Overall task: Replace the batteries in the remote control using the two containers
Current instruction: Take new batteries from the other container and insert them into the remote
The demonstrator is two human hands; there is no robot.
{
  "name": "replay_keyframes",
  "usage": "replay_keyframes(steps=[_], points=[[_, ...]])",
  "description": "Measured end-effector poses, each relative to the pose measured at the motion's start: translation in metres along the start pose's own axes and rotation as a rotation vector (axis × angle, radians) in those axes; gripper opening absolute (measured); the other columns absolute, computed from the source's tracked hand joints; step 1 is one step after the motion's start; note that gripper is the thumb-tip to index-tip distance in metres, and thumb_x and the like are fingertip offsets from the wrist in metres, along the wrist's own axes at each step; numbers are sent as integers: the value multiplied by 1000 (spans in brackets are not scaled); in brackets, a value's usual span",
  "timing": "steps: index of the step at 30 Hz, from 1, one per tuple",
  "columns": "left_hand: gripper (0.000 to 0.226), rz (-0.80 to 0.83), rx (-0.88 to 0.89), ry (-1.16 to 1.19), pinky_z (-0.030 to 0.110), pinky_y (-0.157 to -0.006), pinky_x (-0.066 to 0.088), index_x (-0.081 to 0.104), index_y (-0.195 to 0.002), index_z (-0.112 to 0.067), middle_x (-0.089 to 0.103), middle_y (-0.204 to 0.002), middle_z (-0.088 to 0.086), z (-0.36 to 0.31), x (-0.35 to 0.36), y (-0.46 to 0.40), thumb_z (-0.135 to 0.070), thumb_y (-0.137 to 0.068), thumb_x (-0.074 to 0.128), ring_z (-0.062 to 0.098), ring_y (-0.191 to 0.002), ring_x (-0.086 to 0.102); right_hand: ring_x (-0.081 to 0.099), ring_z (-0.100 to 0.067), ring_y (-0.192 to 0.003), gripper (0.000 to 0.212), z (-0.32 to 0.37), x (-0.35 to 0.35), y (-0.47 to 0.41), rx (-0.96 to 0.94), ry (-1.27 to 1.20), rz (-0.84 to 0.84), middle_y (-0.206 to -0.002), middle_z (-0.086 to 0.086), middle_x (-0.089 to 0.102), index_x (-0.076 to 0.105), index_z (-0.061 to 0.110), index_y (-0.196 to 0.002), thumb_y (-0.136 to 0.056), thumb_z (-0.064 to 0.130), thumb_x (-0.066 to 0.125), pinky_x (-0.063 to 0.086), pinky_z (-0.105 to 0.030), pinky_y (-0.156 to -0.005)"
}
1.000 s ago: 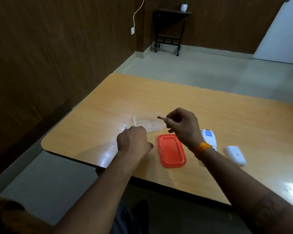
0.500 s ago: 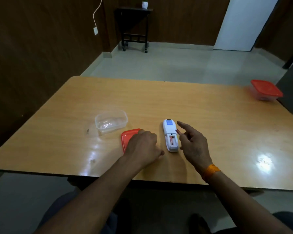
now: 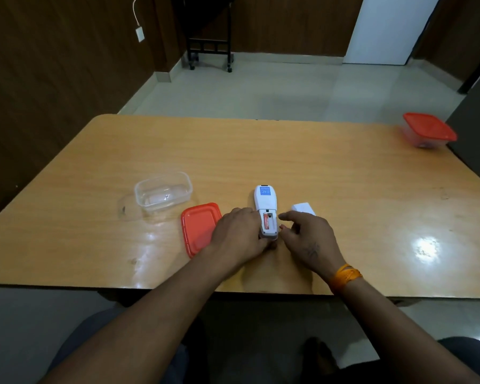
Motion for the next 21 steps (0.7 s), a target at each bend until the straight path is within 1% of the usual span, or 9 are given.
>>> replay_keyframes(steps=[2,4,7,10,12,14,18,19,21], points=[[52,4,-3,-13,35,-70,46,69,-116,-23,70,-109,4,1,1,-1,-64,-84,66,28,-102,65,63,-19,-80,31,0,-5,0,18,-43,-62,-83,2,69,78,21,-120,-93,23,62,52,-33,-75],[53,10,-12,-11,35,-70,46,69,-118,-22,71,-110,4,2,1,-2,-63,-84,67,28,-102,65,63,-19,-79,34,4,-7,1,3,-79,-112,-84,0,72,79,22,-114,-90,22,55,52,-35,-72],[52,13,-27,10,36,-72,52,69,-119,-21,71,-109,5,4,3,-3,-62,-88,64,28,-100,65,56,-11,-66,21,12,0,0,-28,-56,-86,-72,5,62,75,23,-108,-91,21,63,39,-28,-59],[51,-1,-36,14,35,-69,50,70,-115,-23,70,-103,5,7,2,-4,-65,-88,61,27,-97,65,56,-6,-62,14,13,8,0,-32,-20,-46,-65,8,61,70,24,-105,-92,26,69,35,-27,-55],[58,-6,-43,36,32,-67,44,71,-114,-25,69,-103,5,11,2,-6,-72,-81,63,27,-98,64,60,-6,-64,15,13,1,1,-33,-69,-124,-67,9,64,68,22,-105,-91,20,71,43,-29,-58],[67,10,-58,48,32,-69,44,72,-117,-26,69,-105,5,14,3,-7,-77,-74,66,27,-100,64,66,-10,-72,18,14,-9,2,-49,-134,-225,-79,9,70,67,18,-107,-91,16,74,54,-31,-66],[69,32,-75,64,32,-69,43,71,-119,-25,65,-104,5,17,5,-9,-77,-74,67,26,-100,63,66,7,-81,17,19,-12,1,-124,-185,-282,-90,14,69,68,14,-103,-91,17,79,55,-15,-73],[68,30,-76,72,32,-69,42,71,-117,-24,64,-102,5,17,5,-9,-78,-75,66,26,-99,63,66,9,-82,16,20,-9,1,-150,-173,-271,-90,15,69,68,15,-102,-91,18,79,56,-17,-72],[65,31,-74,89,32,-69,40,70,-115,-24,63,-100,5,17,5,-9,-76,-77,65,26,-99,63,70,0,-82,11,22,-3,2,-206,-126,-253,-89,12,72,67,17,-97,-92,17,77,59,-30,-70]])
Point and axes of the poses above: each hand's wrist, its own y-axis away from the middle knuckle, its own x-axis out of the palm, z = x × y, the point moved 7 cm from there along -y, towards the middle knuckle
